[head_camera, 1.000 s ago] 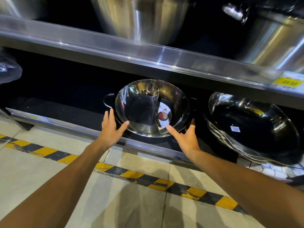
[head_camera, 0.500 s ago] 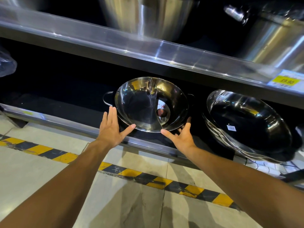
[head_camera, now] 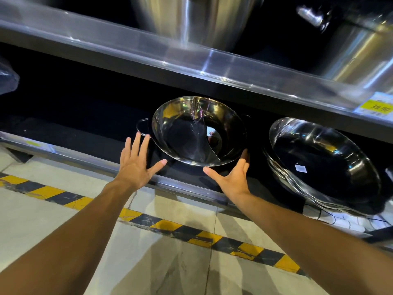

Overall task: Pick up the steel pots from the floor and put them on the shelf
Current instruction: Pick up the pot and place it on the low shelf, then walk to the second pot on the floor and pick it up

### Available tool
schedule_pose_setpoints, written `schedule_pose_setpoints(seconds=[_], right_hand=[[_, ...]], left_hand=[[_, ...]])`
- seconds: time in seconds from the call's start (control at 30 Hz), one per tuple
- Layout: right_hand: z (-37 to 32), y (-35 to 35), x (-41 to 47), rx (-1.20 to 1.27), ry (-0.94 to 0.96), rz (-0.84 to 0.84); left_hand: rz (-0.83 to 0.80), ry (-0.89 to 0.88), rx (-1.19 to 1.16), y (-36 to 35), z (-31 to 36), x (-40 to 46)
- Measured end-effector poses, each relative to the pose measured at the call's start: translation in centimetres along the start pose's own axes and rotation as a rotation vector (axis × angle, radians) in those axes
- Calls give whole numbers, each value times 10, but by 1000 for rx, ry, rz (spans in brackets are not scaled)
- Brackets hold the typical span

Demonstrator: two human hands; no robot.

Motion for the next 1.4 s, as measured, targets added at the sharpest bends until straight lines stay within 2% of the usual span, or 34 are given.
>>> schedule_pose_setpoints(seconds=[0.17, 0.57, 0.8, 0.9, 0.97, 1.03, 1.13, 1.27, 1.4], right_hand=[[-1, -6, 2, -17, -5, -3], [7, 6, 4, 33, -37, -4], [-3, 4, -11, 17, -64, 36], [-5, 7, -32, 3, -96, 136], [-16, 4, -51, -3, 10, 137], [-36, -6, -73, -57, 161, 35], [-72, -30, -117, -294, 357, -239], [-120, -53, -199, -480, 367, -627], [-210, -54, -294, -701, 459, -914]], left_hand=[[-11, 38, 72, -2, -6, 13], [-8, -28, 110, -12, 8, 8], [-93, -59, 101, -12, 15, 0], [-44, -51, 73, 8, 19, -7], [46, -106, 26, 24, 24, -25], [88, -171, 17, 32, 24, -63], [36, -156, 44, 30, 4, -148], [-185, 77, 37, 57, -32, -282], [-287, 414, -3, 163, -67, -420]])
Point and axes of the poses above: each hand's wrist, its own x-axis towards the middle knuckle, its own y-axis out of the back of the hand, z = x × y, the point moved 10 cm from there along x, towards the middle knuckle, and after that the axes turned 5 degrees about -z, right-handed, at the moved point
